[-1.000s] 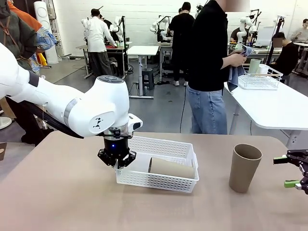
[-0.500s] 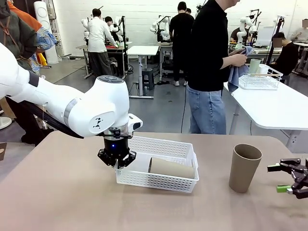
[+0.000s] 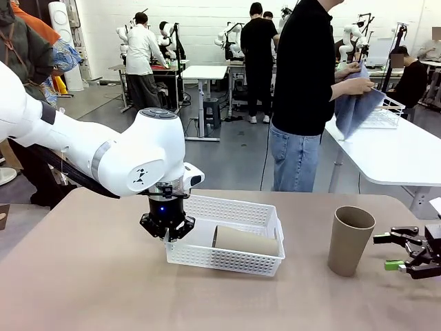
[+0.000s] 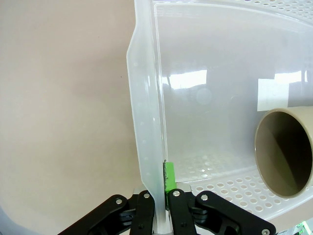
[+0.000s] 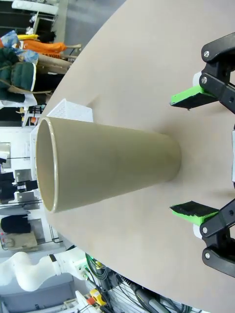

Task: Clean and organize the cups into the basket.
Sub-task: Pick up the Reusable plastic cup from the right side of the table and stack it inside the Organizing basket in the center of the table.

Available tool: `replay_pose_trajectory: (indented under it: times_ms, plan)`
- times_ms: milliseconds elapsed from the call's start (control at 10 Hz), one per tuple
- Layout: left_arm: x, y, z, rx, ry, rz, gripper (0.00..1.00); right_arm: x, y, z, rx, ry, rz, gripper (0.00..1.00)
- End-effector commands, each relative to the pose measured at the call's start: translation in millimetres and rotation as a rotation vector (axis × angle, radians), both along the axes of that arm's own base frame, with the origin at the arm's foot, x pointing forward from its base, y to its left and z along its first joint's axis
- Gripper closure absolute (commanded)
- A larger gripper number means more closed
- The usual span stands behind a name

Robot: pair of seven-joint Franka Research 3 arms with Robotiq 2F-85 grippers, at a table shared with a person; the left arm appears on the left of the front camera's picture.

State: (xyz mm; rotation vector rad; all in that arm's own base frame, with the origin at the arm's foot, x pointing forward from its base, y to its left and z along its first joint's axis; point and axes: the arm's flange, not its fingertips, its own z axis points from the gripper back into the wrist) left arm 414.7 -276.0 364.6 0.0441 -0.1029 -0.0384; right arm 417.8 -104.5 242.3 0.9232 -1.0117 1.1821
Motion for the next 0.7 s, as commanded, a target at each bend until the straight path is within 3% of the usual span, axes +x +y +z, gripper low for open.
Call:
replay_pose_trajectory:
  times_ms: [0,600]
  plan:
    - [-0.5,-2.0,1.0,0.004,-0.009,0.003,1.0,11.3,12.9,0.0,0.028,0.017,-0.004,0.0]
    - [-0.5,-2.0,1.0,0.004,-0.009,0.003,1.0,25.1,57.7,-6.3,0.024,0.035,0.054,0.0]
